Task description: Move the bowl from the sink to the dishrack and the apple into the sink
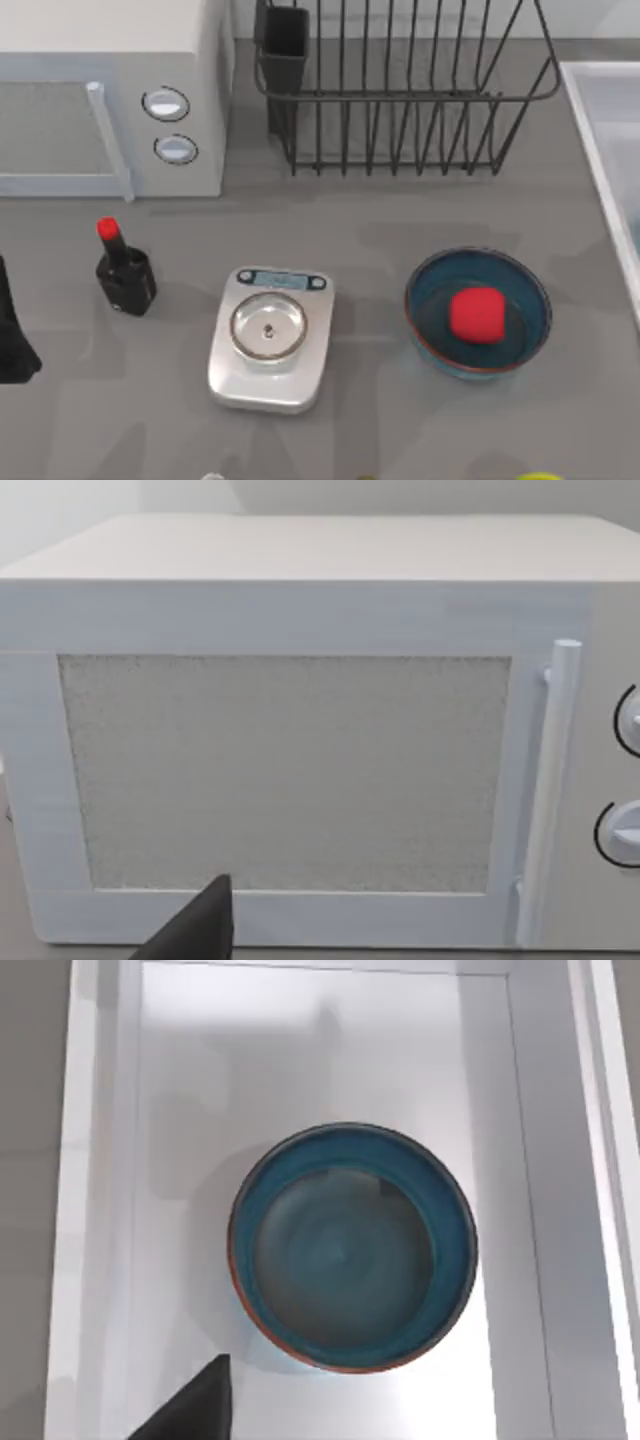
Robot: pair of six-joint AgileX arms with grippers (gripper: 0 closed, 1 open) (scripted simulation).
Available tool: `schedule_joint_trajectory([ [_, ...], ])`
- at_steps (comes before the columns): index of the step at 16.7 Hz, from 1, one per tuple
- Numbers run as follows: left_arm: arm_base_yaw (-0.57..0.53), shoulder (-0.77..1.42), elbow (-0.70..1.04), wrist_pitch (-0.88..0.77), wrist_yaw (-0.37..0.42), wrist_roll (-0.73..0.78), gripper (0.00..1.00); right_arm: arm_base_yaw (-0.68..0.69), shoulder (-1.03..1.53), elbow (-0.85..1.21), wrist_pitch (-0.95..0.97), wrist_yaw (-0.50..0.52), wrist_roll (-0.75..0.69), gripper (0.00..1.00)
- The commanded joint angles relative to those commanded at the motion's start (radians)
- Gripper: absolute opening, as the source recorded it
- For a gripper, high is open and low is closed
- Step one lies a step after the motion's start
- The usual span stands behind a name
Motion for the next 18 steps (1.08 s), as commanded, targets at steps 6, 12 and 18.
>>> schedule_joint_trajectory([
  [6, 0.0, 0.0, 0.0, 0.0, 0.0, 0.0, 1.0, -0.084, 0.566, 0.514, -0.275, -0.006, -0.08, 1.0],
  [12, 0.0, 0.0, 0.0, 0.0, 0.0, 0.0, 1.0, -0.136, 0.919, 0.834, -0.445, -0.011, -0.129, 1.0],
  [18, 0.0, 0.0, 0.0, 0.0, 0.0, 0.0, 1.0, -0.143, 0.969, 0.878, -0.469, -0.012, -0.136, 1.0],
])
